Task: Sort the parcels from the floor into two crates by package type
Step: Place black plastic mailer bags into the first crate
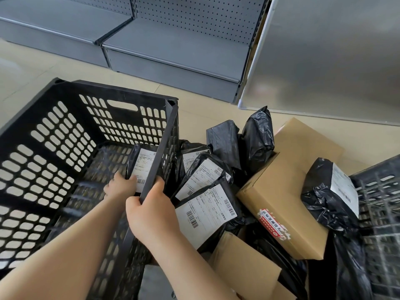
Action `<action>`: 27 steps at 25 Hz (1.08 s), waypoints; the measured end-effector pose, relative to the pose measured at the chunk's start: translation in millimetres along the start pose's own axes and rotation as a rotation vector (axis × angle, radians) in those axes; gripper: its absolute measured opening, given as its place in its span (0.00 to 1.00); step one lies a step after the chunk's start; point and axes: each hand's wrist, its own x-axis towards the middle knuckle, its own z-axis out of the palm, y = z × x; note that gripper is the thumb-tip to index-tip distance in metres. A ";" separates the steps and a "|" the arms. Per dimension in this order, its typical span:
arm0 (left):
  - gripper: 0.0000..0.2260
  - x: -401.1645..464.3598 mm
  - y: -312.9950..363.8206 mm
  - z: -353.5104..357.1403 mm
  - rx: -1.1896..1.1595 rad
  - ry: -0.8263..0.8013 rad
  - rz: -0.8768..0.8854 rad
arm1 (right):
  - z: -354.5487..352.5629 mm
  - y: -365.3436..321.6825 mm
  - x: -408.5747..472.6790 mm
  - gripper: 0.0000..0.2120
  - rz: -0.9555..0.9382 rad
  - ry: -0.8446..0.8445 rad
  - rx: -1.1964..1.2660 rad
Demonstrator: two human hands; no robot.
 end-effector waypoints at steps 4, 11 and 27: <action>0.28 -27.2 23.8 -25.9 -0.150 -0.034 0.039 | 8.1 8.0 -9.4 0.26 0.026 0.002 0.173; 0.23 -106.8 81.4 -67.3 -0.526 -0.055 0.253 | -25.2 13.7 -23.7 0.36 0.027 -0.057 0.241; 0.29 -221.1 114.8 37.2 0.426 -0.128 0.503 | -187.7 103.1 -30.5 0.34 0.194 0.173 0.117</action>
